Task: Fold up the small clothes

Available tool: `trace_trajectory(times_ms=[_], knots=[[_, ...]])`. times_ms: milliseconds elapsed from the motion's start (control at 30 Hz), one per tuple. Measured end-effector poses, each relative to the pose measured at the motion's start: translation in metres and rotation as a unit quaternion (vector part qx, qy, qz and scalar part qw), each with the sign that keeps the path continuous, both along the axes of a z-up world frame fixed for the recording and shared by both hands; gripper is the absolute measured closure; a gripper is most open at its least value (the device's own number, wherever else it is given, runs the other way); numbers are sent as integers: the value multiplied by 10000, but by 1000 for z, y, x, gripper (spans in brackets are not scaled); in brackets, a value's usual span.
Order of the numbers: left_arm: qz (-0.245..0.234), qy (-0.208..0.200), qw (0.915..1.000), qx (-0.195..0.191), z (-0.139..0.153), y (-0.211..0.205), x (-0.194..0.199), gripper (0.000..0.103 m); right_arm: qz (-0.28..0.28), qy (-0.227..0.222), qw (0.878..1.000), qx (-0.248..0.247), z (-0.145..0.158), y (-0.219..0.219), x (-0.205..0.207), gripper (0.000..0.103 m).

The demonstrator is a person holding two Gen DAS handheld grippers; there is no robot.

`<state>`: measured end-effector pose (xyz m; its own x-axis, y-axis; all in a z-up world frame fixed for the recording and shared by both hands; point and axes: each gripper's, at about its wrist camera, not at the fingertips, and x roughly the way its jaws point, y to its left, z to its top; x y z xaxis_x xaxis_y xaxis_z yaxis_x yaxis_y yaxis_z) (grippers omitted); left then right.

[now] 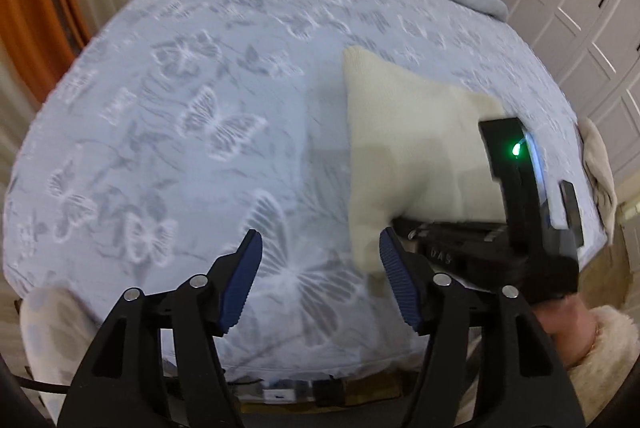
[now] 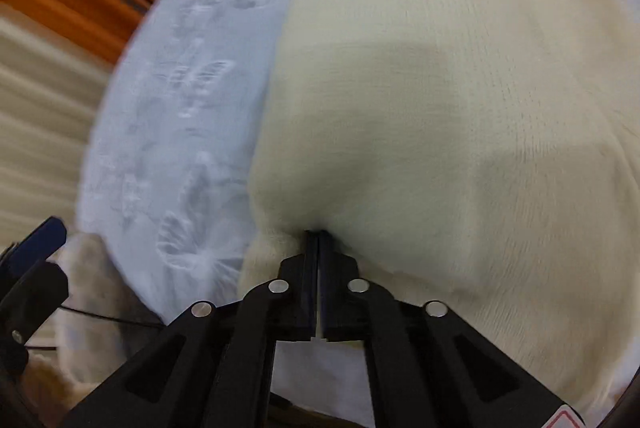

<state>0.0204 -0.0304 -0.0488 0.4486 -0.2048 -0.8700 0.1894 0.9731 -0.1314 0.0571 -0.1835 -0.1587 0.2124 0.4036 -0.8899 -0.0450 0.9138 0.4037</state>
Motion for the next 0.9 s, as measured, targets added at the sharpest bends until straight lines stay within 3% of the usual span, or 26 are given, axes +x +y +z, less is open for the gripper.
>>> trace_trajectory(times_ms=[100,233,300,367,433,533,600,633,800,867,900], knots=[[-5,-95,10000,3,7,-1,5,43,-186,-435,9987,-211,39,-13,-11,103],[-138,-126,9998,-60,9,-16,12,42,-925,-1014,9870,-839,77,-69,-28,93],[-231,-112,9997,-51,7,-29,17,42,-1322,-1018,9801,-1079,82,-101,-28,78],[-323,-114,9994,-40,6,-41,23,42,-1682,-971,9721,-1314,77,-124,-28,43],[-373,-129,9992,-27,5,-51,26,42,-1904,-726,9707,-1273,60,-148,-28,41],[-450,-107,9989,-5,3,-65,32,40,-2003,-242,9761,-802,26,-160,-23,41],[-485,-91,9988,18,-1,-72,35,38,-2012,-262,9779,-508,15,-161,-21,53],[-506,-69,9987,45,-3,-76,37,38,-1966,-343,9790,-419,18,-161,-21,101],[-511,-5,9987,-56,-4,-83,45,38,-2281,-1050,9668,-464,67,-175,-30,100],[-525,-37,9986,-100,-5,-87,47,36,-2257,-899,9678,-657,53,-185,-26,100],[-533,-16,9985,-74,-8,-89,49,35,-2111,-510,9726,-826,26,-188,-19,100]])
